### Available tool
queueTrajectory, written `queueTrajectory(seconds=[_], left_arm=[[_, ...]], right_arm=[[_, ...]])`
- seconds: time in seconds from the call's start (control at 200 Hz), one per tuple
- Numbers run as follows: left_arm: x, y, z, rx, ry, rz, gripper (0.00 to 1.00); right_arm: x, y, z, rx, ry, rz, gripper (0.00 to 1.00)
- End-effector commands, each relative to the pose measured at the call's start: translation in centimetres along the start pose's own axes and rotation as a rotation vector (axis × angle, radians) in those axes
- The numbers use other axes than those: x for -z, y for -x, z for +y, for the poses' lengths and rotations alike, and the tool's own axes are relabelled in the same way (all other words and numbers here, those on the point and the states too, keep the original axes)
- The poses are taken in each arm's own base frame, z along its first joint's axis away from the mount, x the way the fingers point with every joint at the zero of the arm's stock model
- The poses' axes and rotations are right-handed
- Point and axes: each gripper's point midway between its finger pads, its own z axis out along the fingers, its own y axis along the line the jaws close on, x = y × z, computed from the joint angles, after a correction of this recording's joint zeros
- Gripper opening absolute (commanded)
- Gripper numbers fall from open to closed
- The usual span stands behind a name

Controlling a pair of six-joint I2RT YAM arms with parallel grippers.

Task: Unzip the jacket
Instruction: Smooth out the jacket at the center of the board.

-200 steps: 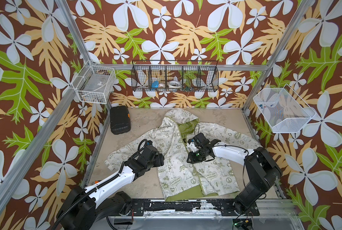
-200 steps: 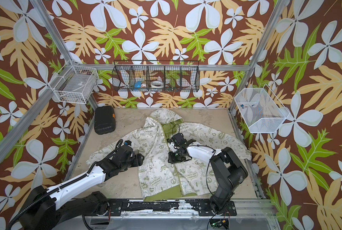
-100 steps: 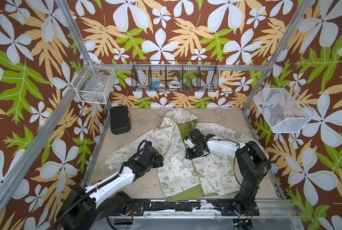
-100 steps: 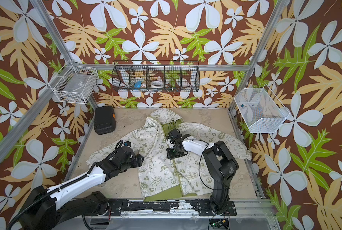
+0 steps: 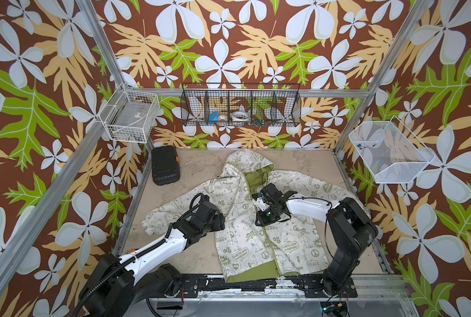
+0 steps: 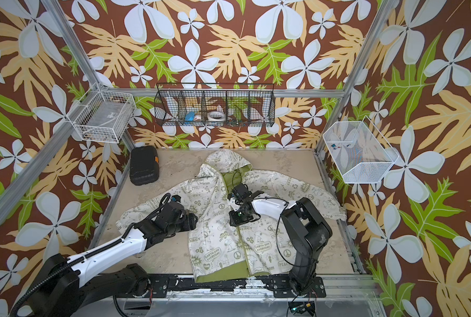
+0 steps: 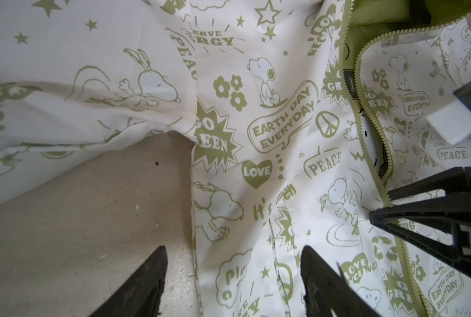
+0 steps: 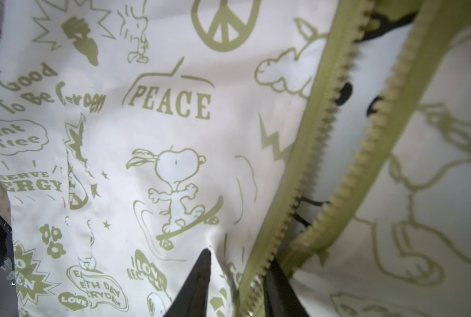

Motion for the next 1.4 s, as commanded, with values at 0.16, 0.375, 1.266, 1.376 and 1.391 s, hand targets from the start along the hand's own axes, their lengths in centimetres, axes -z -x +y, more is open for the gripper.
queueTrajectory(seconds=[0.16,0.375,1.266,1.376,1.391], left_arm=[[-0.2,0.2,0.0,-0.009,0.009,-0.004,0.77],[-0.5,0.2,0.1,-0.019,0.015,0.001,0.77],[-1.2,0.2,-0.4,-0.056,0.007,0.017,0.77],[-1.1,0.5,-0.7,-0.063,0.001,0.011,0.77],[-1.1,0.5,-0.7,-0.064,0.001,0.01,0.77]], right_arm=[[2.0,-1.0,1.0,-0.029,0.023,0.01,0.33],[1.5,-1.7,2.2,-0.017,0.07,0.051,0.31],[0.1,-7.0,3.5,-0.08,0.173,0.143,0.27],[-0.2,-8.1,2.0,-0.09,0.096,0.166,0.3],[-0.2,-8.1,2.0,-0.089,0.097,0.166,0.3]])
